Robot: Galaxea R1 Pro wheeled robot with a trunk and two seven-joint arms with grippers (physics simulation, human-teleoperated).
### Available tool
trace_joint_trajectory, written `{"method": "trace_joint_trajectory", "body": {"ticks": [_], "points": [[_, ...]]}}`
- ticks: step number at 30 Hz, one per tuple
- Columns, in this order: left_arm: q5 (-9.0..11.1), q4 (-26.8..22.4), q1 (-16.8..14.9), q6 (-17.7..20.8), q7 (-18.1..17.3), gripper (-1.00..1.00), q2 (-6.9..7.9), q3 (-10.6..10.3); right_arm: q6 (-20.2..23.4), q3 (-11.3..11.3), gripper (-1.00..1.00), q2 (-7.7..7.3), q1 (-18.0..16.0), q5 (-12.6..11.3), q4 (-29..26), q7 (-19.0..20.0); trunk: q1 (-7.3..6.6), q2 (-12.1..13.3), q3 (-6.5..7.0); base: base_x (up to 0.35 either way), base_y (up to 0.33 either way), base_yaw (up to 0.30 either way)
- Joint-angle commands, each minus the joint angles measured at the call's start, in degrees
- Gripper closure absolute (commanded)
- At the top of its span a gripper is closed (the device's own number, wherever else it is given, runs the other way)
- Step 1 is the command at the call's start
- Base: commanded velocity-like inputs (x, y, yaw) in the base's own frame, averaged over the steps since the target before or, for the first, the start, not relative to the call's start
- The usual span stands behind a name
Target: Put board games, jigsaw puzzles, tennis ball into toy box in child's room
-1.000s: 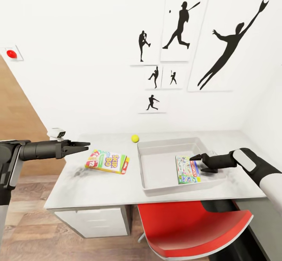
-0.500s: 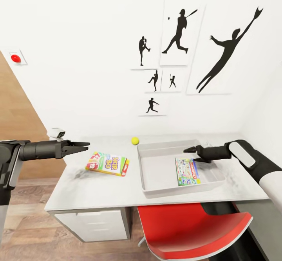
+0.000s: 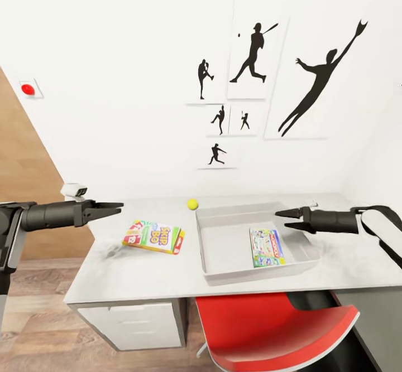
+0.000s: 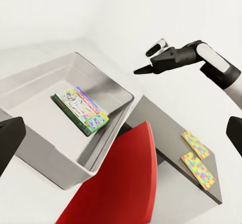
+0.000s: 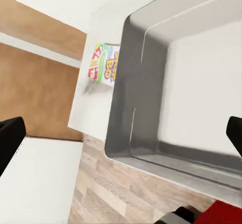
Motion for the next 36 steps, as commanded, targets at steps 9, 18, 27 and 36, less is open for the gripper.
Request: {"method": "trace_joint_trajectory", "body": {"ticks": [9, 18, 27, 36], "points": [[0.2, 0.2, 3.7, 0.6, -0.2, -1.0, 1.37, 5.3, -2.2, -16.7, -1.0, -2.69, 13.2, -1.0, -2.7, 9.1, 0.04, -0.1, 0.71, 0.0, 0.0, 0.0], [1.3, 0.3, 9.9, 0.6, -0.2, -1.0, 2.42, 14.0, -6.5, -26.2, -1.0, -2.46, 26.2, -1.1, -3.1, 19.4, 0.04, -0.1, 1.55, 0.0, 0.0, 0.0], [6.2, 0.4, 17.9, 0.3, -0.2, -1.0, 2.4, 17.7, -16.1, -27.5, -1.0, -2.44, 35.7, -0.9, -4.4, 34.6, 0.04, -0.1, 2.4, 0.0, 0.0, 0.0], [7.1, 3.1, 24.3, -6.0, -0.2, -1.0, 2.01, 20.0, -22.2, -27.6, -1.0, -2.35, 42.6, -0.6, -5.2, 40.4, 0.04, -0.1, 3.24, 0.0, 0.0, 0.0]]}}
